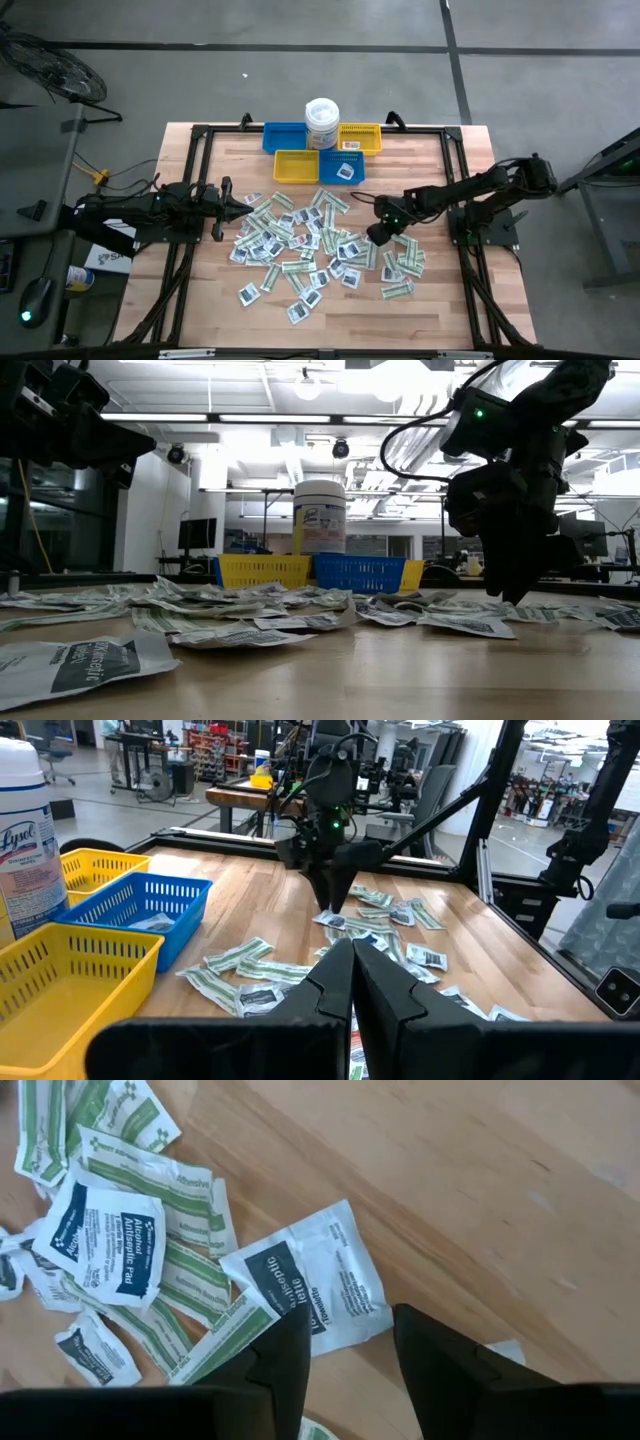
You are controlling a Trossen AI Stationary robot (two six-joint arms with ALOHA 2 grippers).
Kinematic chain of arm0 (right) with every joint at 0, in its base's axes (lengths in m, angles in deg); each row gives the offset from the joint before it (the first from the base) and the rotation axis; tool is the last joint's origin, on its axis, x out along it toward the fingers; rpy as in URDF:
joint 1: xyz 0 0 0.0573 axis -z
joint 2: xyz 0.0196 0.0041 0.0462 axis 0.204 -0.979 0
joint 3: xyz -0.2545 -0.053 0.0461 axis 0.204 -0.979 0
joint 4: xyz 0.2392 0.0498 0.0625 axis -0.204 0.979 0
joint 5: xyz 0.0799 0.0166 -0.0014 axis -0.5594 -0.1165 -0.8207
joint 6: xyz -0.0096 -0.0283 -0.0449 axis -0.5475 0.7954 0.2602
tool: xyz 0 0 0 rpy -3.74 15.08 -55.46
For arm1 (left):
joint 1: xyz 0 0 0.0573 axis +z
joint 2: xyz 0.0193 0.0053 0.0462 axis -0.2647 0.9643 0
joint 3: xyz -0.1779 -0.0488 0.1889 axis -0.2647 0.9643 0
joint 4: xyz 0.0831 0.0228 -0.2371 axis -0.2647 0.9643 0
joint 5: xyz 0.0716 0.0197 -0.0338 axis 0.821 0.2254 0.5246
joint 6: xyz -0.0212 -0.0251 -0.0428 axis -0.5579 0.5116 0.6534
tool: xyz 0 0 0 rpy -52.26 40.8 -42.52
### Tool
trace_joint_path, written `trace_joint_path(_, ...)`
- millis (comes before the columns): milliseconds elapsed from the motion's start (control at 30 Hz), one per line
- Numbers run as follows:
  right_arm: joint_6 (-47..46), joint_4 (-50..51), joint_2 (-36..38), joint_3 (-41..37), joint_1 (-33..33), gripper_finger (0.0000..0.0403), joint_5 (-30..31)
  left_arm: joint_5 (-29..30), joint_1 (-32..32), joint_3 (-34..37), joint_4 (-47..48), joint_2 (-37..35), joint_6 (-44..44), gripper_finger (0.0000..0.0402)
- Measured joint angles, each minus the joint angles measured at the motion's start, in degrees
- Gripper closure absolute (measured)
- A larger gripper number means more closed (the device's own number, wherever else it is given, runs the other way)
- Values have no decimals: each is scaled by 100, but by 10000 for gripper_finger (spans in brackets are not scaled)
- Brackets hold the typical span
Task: Pick & Place First Aid Supplies
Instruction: Put the black towelette pack into the right blue bin
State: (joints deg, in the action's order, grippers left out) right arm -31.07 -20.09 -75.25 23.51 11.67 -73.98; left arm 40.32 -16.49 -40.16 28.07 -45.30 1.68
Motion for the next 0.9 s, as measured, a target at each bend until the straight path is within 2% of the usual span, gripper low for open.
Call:
trace_joint_path(167, 4, 30, -7, 0, 0, 296, 74, 0, 0, 0, 1, 1, -1, 394)
trace_joint_path(500, 133, 137, -9, -11, 4, 395, 124, 0, 2, 2, 0, 0, 1, 394)
trace_joint_path(733, 173, 92, -4, -15, 8, 402, 90, 0, 0, 0, 0, 1, -1, 394)
trace_joint_path(900, 216, 13, 279, -31, 86, 402, 20, 0, 0, 1, 0, 1, 0, 394)
